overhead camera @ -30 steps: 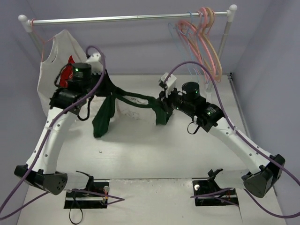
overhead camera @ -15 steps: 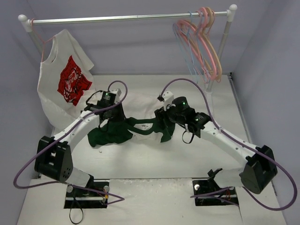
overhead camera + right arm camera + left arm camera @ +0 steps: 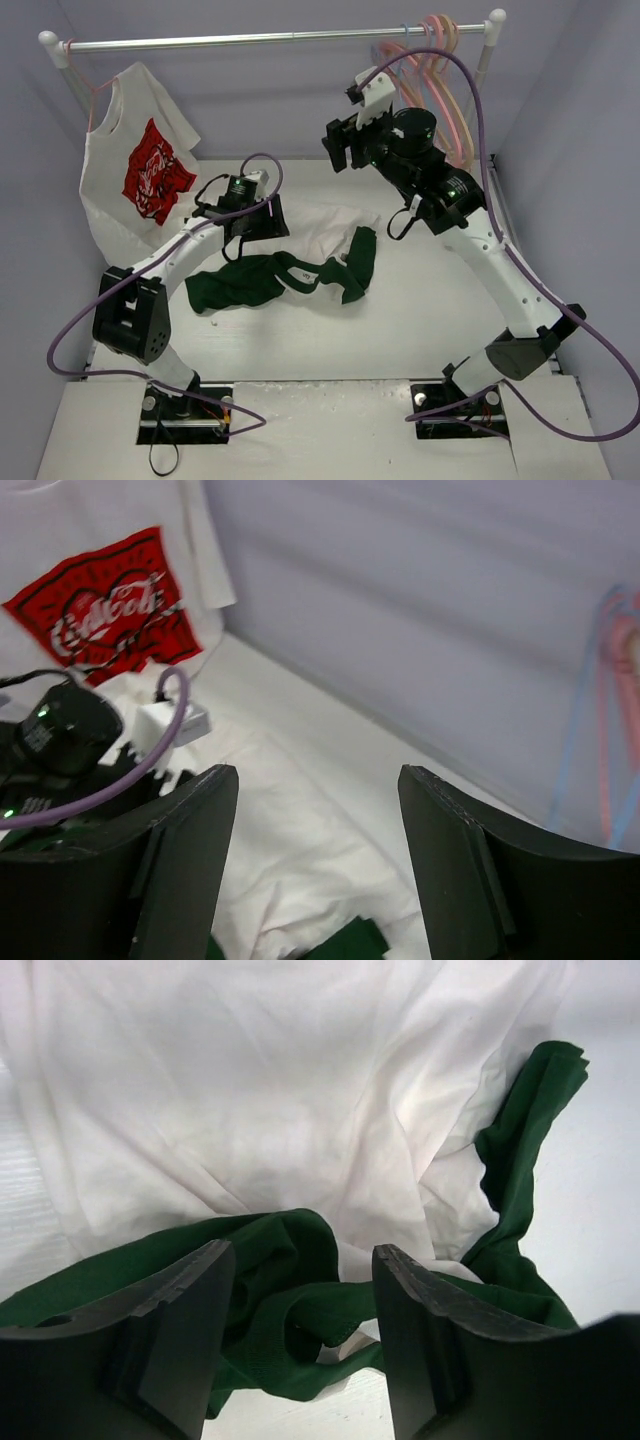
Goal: Place the t-shirt on the hanger
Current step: Pick up the hanger from the clothesline.
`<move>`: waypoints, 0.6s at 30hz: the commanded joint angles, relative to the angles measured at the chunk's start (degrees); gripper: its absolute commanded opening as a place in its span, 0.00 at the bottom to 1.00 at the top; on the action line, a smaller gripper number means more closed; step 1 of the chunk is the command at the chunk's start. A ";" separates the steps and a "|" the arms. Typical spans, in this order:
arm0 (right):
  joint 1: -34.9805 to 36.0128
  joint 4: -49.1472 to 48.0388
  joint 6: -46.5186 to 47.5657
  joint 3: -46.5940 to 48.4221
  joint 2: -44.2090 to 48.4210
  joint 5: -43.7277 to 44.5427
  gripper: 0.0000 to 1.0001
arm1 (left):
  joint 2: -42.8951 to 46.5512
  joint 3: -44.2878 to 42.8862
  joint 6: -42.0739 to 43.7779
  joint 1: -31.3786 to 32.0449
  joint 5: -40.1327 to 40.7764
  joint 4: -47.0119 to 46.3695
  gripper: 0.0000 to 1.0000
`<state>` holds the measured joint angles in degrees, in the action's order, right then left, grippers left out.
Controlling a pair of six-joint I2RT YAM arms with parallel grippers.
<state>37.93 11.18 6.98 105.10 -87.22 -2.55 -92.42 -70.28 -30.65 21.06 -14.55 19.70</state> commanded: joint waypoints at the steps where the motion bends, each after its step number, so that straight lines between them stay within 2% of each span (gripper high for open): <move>1: -0.75 -0.89 4.35 3.44 -1.11 10.00 0.66 | 2.41 -3.81 1.39 -0.49 1.45 2.43 0.57; 4: -2.76 -3.79 5.67 3.01 0.03 16.07 0.65 | 5.22 -3.46 1.56 -1.02 3.38 6.21 0.61; 7: -6.10 -3.80 4.62 3.01 1.09 16.87 0.63 | 8.47 -2.67 2.26 -1.20 5.58 10.42 0.61; 12: -12.26 -0.29 0.32 3.18 0.39 14.68 0.61 | 12.79 -0.39 2.79 -1.20 6.63 16.23 0.62; 18: -17.80 2.71 -4.69 2.39 -1.63 6.07 0.60 | 17.88 3.13 2.71 -1.20 5.67 18.78 0.62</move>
<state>21.19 15.18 5.43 107.35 -87.92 7.92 -77.14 -67.31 -28.86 20.14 -9.13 35.99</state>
